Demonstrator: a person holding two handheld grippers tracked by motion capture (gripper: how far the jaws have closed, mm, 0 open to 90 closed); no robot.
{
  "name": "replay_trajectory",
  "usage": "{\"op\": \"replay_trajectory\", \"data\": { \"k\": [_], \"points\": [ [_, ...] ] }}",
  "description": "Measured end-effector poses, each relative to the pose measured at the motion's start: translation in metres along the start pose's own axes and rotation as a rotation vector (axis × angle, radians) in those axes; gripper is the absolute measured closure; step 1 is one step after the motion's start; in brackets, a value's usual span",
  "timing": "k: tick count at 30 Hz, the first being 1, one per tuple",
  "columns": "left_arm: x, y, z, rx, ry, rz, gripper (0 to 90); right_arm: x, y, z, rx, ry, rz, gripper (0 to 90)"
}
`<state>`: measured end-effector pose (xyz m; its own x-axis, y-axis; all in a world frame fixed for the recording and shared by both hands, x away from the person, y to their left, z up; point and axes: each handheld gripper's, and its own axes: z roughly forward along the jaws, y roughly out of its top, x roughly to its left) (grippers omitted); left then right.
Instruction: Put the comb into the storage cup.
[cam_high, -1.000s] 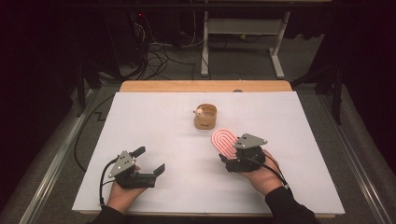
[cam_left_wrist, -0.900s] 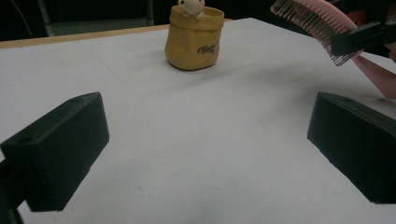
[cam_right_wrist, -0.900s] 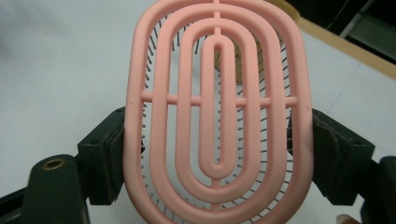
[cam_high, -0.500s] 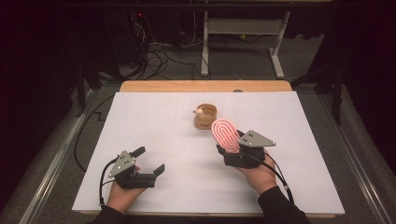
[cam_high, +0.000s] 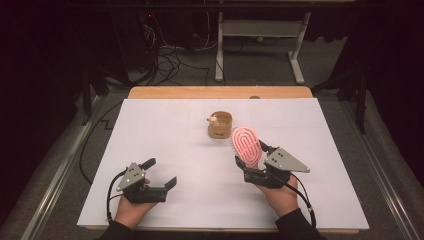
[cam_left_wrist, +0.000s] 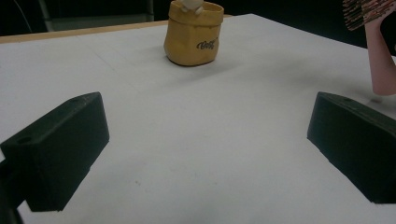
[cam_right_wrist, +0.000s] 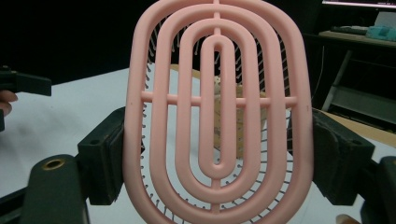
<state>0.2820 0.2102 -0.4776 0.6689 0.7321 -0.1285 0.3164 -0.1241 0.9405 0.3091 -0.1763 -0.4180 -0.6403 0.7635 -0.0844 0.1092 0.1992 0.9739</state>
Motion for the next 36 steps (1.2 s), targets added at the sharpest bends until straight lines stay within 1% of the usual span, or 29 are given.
{"op": "replay_trajectory", "data": {
  "k": [2,4,6,7,9,10,11,13,15,16,20,22,25,27,29,33,36],
  "points": [
    [-0.001,0.001,0.001,0.005,0.007,0.005,0.0,-0.001,-0.001,-0.003,0.012,-0.014,-0.018,19.9],
    [-0.003,0.002,0.0,0.008,0.019,0.014,0.0,-0.003,-0.004,-0.006,0.018,-0.016,-0.016,19.9],
    [-0.003,0.002,0.001,0.014,0.016,0.012,0.0,-0.005,-0.006,-0.008,0.026,-0.027,-0.03,19.9],
    [-0.004,0.002,0.002,0.019,0.014,0.014,0.0,-0.006,-0.006,-0.009,0.027,-0.03,-0.03,19.8],
    [-0.005,0.003,0.005,0.032,0.014,0.021,0.0,-0.007,-0.005,-0.011,0.021,-0.036,-0.026,19.9],
    [-0.005,0.003,0.006,0.036,0.02,0.024,0.0,-0.008,-0.004,-0.012,0.016,-0.039,-0.023,19.8],
    [-0.004,0.005,0.009,0.045,0.038,0.026,0.0,-0.008,-0.003,-0.013,0.011,-0.043,-0.027,19.8],
    [-0.001,0.008,0.013,0.062,0.055,0.021,0.0,-0.009,-0.001,-0.016,0.001,-0.047,-0.022,19.9],
    [0.0,0.013,0.014,0.064,0.057,0.018,0.0,-0.009,0.0,-0.017,-0.006,-0.049,-0.017,19.8],
    [0.0,0.016,0.016,0.064,0.057,0.025,0.0,-0.01,0.001,-0.018,-0.007,-0.051,-0.015,19.9],
    [-0.003,0.026,0.023,0.064,0.042,0.029,0.0,-0.011,0.001,-0.019,-0.011,-0.056,-0.016,19.9],
    [-0.006,0.032,0.03,0.066,0.024,0.024,0.0,-0.011,0.002,-0.019,-0.016,-0.054,-0.013,19.9],
    [-0.009,0.037,0.036,0.062,0.009,0.015,0.0,-0.012,0.003,-0.019,-0.019,-0.053,-0.012,19.9],
    [-0.012,0.041,0.042,0.065,-0.002,0.023,0.0,-0.012,0.003,-0.019,-0.019,-0.059,-0.014,19.9],
    [-0.016,0.045,0.047,0.071,-0.005,0.037,0.0,-0.014,0.003,-0.02,-0.021,-0.06,-0.011,19.9],
    [-0.024,0.053,0.055,0.053,-0.024,0.04,0.0,-0.017,0.003,-0.022,-0.028,-0.067,-0.005,19.9],
    [-0.031,0.058,0.061,0.052,-0.038,0.064,0.0,-0.018,0.003,-0.023,-0.026,-0.073,-0.007,19.9]
  ]
}}
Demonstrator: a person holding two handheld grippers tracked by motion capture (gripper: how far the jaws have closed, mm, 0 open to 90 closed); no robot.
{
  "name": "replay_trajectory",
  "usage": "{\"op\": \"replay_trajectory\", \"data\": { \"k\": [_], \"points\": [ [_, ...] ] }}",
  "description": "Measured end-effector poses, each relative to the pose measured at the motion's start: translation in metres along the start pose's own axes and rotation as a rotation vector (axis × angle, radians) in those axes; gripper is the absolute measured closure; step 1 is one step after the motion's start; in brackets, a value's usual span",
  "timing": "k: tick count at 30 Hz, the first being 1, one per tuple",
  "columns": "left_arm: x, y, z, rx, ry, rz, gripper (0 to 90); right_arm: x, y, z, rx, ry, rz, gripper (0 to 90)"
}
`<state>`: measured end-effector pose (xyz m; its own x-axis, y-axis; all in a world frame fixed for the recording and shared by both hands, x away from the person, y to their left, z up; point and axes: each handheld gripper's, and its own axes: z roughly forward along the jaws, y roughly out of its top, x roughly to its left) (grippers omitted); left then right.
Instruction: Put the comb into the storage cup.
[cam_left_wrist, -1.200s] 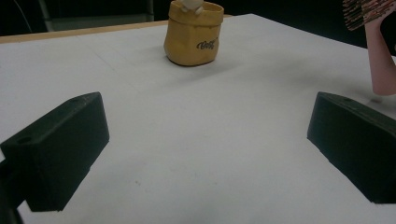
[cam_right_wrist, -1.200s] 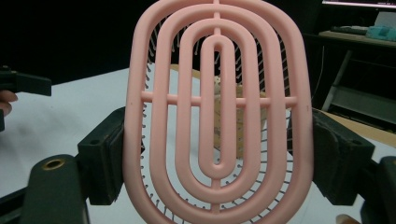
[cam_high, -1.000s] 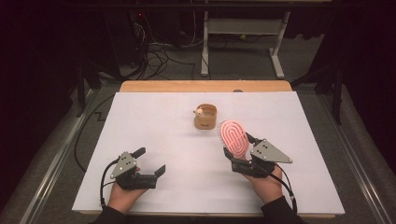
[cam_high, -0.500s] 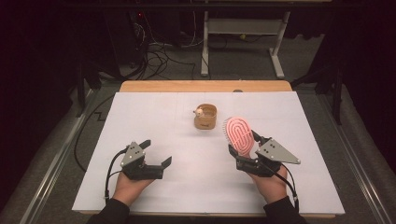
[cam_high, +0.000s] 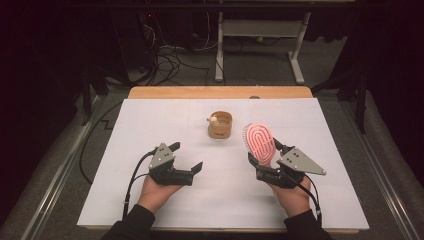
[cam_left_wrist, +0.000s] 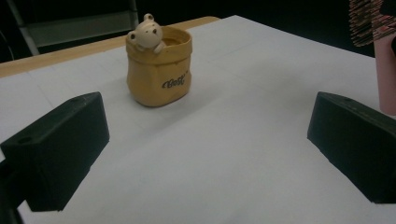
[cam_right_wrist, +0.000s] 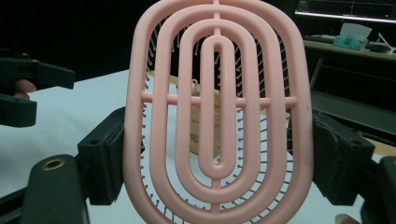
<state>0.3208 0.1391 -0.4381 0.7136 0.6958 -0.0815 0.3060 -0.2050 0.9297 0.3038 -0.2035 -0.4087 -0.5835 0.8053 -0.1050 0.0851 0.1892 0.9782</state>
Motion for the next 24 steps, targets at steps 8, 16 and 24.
{"op": "replay_trajectory", "data": {
  "k": [8,16,24],
  "points": [
    [-0.006,0.01,0.017,-0.017,-0.038,0.0,0.0,-0.001,0.0,0.0,0.002,-0.005,0.001,19.9],
    [-0.014,0.009,0.036,-0.011,-0.067,-0.024,0.0,-0.001,0.003,-0.003,-0.006,-0.024,-0.016,19.9],
    [-0.027,0.005,0.035,0.021,-0.106,0.022,0.0,0.003,0.002,-0.003,0.003,-0.03,-0.028,19.9]
  ]
}}
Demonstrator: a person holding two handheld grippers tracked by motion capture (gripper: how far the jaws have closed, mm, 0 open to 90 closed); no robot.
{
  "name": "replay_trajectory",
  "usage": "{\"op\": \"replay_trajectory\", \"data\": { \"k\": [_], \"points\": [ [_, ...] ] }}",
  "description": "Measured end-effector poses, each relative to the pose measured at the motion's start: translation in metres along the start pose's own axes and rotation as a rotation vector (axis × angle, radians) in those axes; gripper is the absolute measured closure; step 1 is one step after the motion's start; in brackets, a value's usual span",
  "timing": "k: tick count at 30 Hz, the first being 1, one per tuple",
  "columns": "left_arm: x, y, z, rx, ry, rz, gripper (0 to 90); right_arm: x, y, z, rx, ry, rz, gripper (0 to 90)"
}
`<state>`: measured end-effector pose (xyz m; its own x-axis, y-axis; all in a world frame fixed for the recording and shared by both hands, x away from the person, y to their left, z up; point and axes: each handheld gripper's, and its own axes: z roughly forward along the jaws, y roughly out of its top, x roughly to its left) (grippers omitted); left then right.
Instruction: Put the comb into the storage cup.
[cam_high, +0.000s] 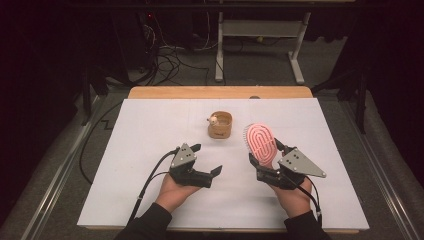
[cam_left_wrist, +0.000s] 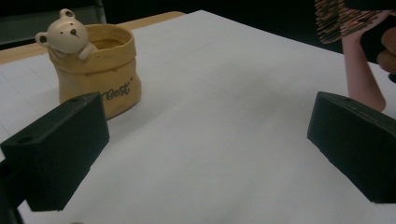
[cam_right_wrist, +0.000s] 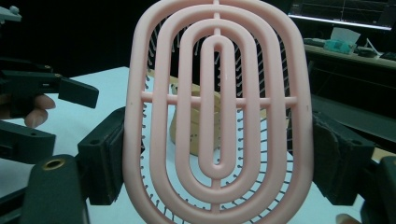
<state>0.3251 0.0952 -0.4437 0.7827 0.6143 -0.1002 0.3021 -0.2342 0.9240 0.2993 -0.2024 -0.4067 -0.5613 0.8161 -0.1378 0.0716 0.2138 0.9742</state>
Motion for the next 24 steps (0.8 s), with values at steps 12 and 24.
{"op": "replay_trajectory", "data": {
  "k": [12,24],
  "points": [
    [-0.013,0.009,-0.011,-0.048,-0.038,0.017,0.0,0.008,-0.001,0.0,0.001,-0.005,-0.041,19.9],
    [-0.003,0.01,-0.016,-0.027,-0.059,-0.012,0.0,0.019,0.015,0.009,-0.035,0.017,-0.061,19.9]
  ]
}}
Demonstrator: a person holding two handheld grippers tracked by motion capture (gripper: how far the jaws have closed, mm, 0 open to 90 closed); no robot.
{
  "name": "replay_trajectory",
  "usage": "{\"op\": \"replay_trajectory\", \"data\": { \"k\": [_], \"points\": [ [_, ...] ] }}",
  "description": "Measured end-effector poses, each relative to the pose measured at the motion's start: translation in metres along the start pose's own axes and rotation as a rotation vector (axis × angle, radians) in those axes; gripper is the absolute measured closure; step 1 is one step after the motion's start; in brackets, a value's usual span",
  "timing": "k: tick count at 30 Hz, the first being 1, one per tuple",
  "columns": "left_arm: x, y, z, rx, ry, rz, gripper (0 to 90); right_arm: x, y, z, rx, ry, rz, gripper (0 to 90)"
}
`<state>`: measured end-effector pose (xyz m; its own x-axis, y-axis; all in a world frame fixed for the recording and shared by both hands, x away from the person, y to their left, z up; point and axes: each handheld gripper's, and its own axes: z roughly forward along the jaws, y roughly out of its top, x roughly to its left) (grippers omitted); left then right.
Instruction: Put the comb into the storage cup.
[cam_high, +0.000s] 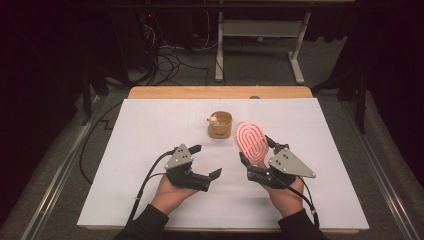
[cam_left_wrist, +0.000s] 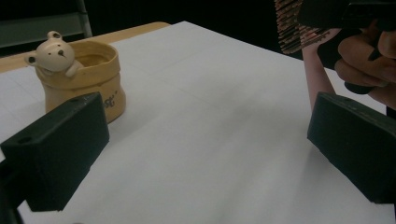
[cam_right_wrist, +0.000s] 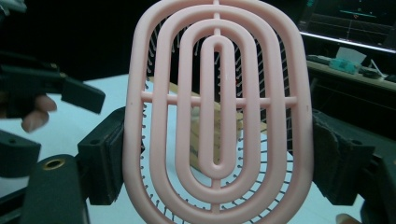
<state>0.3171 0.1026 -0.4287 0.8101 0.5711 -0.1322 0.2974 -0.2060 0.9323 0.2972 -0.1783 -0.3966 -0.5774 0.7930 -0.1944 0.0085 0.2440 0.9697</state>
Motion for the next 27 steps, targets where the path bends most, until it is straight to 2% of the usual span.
{"op": "replay_trajectory", "data": {
  "k": [4,7,10,15,18,22,27],
  "points": [
    [0.002,0.002,-0.003,-0.015,-0.006,-0.008,0.0,0.004,0.005,0.013,-0.009,0.004,-0.006,19.9],
    [0.001,0.006,-0.007,-0.029,-0.021,-0.015,0.0,0.01,0.006,0.014,-0.029,0.019,0.002,19.9],
    [0.0,0.009,-0.008,-0.03,-0.018,-0.005,0.0,0.016,0.005,0.012,-0.022,0.019,-0.021,19.9],
    [0.0,0.008,-0.009,-0.021,-0.015,-0.012,0.0,0.015,-0.005,0.006,0.001,0.015,-0.004,19.9],
    [-0.002,0.009,-0.01,-0.042,-0.018,-0.016,0.0,0.014,-0.007,0.003,0.0,0.015,0.017,19.8],
    [-0.001,0.01,-0.011,-0.047,-0.022,-0.022,0.0,0.014,-0.007,0.001,-0.012,0.002,0.01,19.9],
    [-0.001,0.012,-0.015,-0.057,-0.031,-0.029,0.0,0.016,-0.01,0.004,0.003,0.008,0.002,19.9]
  ]
}}
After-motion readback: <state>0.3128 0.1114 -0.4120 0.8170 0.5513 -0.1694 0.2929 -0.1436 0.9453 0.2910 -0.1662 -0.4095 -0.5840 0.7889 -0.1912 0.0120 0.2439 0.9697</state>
